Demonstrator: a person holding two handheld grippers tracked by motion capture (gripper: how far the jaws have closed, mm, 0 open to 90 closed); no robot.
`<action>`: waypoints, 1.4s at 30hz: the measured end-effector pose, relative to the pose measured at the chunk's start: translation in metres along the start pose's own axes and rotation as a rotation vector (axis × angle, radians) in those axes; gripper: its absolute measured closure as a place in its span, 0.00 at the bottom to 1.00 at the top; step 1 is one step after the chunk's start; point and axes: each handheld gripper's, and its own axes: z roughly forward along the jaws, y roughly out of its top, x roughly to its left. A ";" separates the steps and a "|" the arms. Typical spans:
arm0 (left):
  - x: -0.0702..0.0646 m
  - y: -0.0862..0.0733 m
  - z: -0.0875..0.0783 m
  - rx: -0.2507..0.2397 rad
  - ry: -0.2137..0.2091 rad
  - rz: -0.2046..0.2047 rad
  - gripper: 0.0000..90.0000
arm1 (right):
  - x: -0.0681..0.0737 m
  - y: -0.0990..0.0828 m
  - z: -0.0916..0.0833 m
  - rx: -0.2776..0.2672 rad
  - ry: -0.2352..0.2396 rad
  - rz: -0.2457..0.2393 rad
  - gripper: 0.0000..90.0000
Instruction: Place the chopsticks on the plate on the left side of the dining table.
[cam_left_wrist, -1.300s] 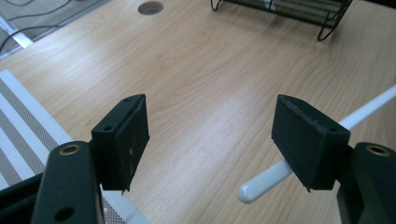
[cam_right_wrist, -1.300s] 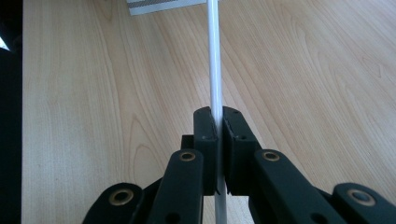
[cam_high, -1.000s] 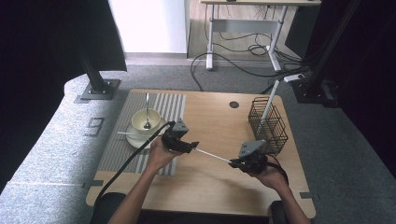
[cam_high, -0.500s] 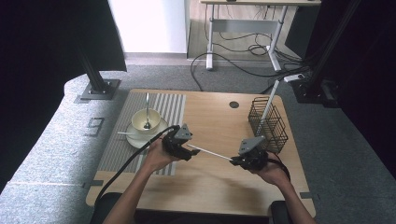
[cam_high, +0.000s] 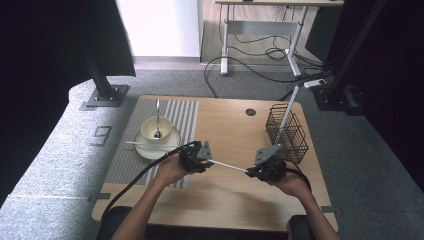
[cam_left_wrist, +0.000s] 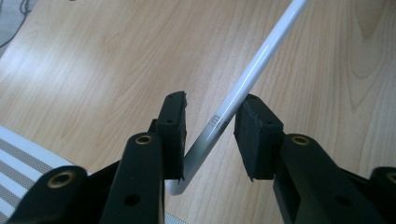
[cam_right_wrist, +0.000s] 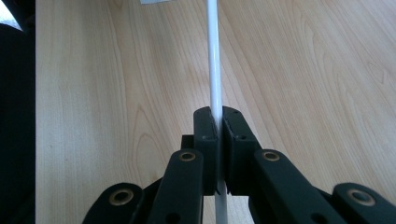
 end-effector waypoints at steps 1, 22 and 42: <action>-0.001 0.000 0.000 0.005 -0.002 0.013 0.73 | 0.000 0.000 0.000 -0.002 0.003 0.002 0.94; -0.005 0.001 -0.003 0.018 -0.113 0.123 0.94 | -0.016 -0.011 -0.007 -0.081 -0.152 0.101 0.56; 0.021 -0.024 -0.024 0.030 -0.052 -0.046 0.94 | -0.014 -0.021 -0.011 -0.136 -0.189 0.162 0.31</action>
